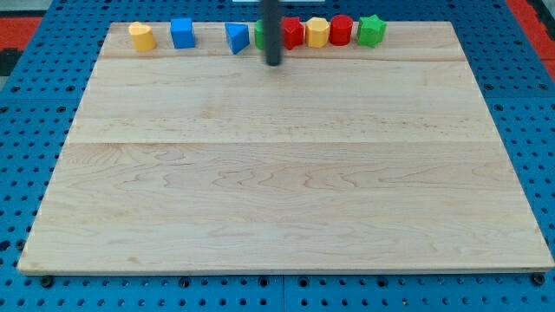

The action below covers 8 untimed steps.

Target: Move the cube close to the triangle

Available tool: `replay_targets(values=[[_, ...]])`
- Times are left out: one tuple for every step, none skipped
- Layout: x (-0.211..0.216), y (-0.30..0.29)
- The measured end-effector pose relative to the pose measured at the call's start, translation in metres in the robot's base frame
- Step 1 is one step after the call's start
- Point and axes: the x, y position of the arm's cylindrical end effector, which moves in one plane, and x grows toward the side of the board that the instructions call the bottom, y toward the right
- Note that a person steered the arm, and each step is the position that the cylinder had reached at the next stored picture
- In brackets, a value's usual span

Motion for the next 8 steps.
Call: replay_targets(values=[[-0.035,0.121],[-0.088,0.162],[-0.089,0.159],[-0.089,0.159],[-0.09,0.176],[-0.089,0.219],[-0.026,0.231],[0.072,0.197]])
